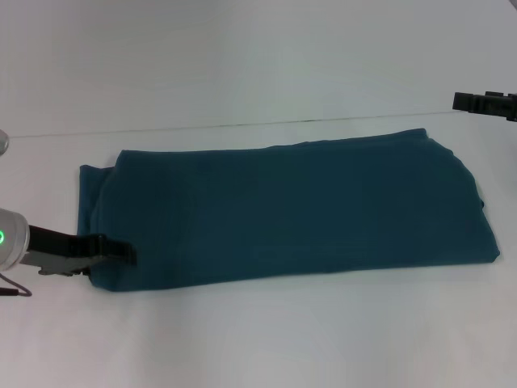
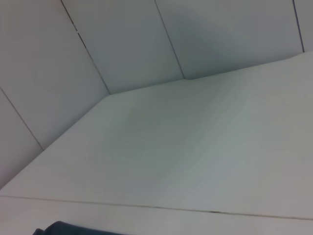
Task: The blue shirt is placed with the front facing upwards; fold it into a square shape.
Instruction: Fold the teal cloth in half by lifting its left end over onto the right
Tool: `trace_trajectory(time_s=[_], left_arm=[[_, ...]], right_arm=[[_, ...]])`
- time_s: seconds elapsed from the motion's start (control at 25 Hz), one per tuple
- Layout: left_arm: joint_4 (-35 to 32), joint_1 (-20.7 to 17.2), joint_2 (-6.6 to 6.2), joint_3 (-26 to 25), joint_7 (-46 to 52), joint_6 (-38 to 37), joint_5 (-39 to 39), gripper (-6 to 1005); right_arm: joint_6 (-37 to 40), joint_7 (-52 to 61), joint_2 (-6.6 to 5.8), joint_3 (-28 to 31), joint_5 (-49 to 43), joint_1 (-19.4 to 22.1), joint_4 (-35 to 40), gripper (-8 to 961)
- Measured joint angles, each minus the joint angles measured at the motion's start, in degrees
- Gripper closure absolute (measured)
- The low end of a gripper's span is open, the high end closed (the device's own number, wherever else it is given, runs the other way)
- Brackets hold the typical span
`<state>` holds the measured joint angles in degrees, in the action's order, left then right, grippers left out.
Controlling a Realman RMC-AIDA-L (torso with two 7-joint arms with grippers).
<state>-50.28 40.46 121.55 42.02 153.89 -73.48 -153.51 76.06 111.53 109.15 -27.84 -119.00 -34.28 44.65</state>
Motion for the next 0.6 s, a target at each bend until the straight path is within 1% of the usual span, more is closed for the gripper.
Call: trace_trajectory(time_s=[0.32, 0.56, 0.6], left_arm=[[-0.53, -0.02, 0.08, 0.59, -1.03, 0.04, 0.31, 325], [-0.53, 0.27, 0.09, 1.64, -1.04, 0.08, 0.33, 542], [-0.52, 0.32, 0.08, 1.64, -1.00, 0.13, 0.33, 591]], right_arm=[[-0.05, 0.01, 0.07, 0.05, 0.02, 0.01, 0.00, 54], [-0.05, 0.04, 0.10, 0.18, 0.13, 0.14, 0.00, 54], [-0.05, 0.02, 0.10, 0.22, 0.13, 0.15, 0.00, 54]])
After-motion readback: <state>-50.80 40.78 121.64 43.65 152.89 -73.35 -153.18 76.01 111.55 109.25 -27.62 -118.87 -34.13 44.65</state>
